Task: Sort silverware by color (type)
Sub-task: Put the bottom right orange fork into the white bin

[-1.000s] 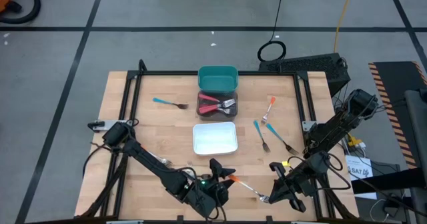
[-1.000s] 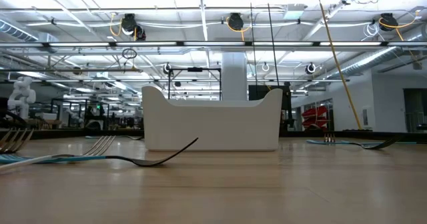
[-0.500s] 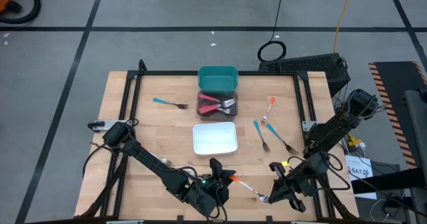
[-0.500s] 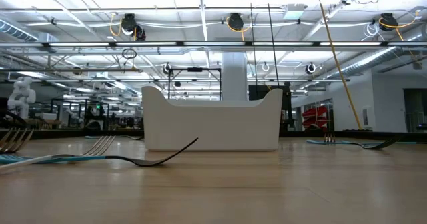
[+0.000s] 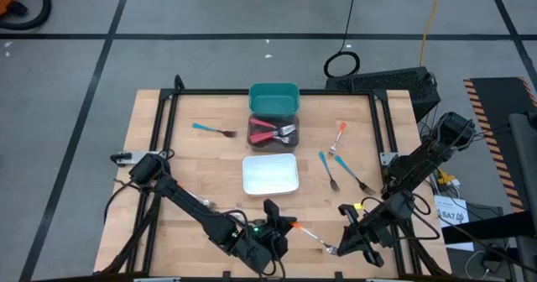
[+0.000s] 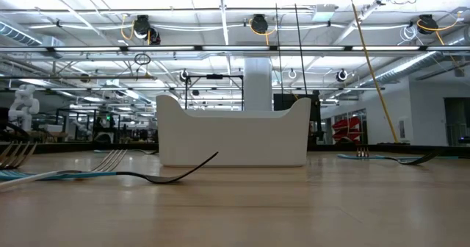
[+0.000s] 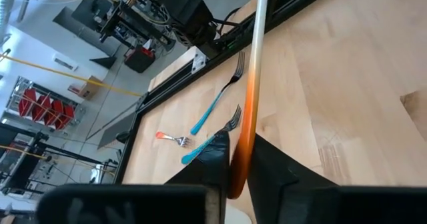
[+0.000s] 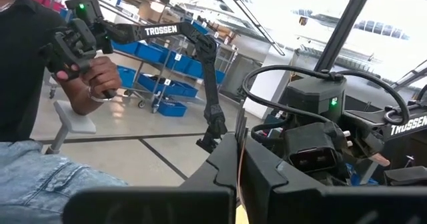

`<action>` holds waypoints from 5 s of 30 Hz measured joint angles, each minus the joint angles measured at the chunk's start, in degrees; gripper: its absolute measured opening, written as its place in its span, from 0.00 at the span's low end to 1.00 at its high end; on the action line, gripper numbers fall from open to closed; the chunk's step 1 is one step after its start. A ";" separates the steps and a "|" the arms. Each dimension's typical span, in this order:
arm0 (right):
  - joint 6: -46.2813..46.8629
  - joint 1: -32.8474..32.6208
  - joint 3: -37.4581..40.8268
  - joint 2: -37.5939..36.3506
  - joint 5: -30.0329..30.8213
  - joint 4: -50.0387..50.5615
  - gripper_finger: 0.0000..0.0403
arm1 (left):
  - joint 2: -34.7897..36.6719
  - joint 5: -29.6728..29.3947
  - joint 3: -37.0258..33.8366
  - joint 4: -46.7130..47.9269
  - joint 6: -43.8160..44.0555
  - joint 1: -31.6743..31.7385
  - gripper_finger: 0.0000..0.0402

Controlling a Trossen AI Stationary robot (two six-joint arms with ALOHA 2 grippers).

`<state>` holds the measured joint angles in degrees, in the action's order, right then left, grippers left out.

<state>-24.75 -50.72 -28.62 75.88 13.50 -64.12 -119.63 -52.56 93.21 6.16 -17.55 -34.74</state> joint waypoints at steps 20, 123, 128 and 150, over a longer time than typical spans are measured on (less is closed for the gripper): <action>3.63 -0.59 -0.04 -0.02 12.43 2.65 0.27 | -0.04 -2.63 0.00 3.22 1.72 0.00 0.02; 1.42 -8.66 -3.67 -3.37 71.95 7.48 0.46 | 3.34 18.27 -0.02 64.56 54.94 13.62 0.02; 1.46 -8.66 -3.67 -3.37 71.95 7.48 0.46 | 3.34 18.26 -0.02 64.56 55.26 13.69 0.02; 1.40 -8.66 -3.67 -3.35 71.95 7.46 0.46 | 3.34 19.68 -0.02 64.63 58.32 14.19 0.17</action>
<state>-23.35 -59.37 -32.29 72.52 85.45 -56.66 -116.29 -32.88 93.19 70.79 40.77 -20.55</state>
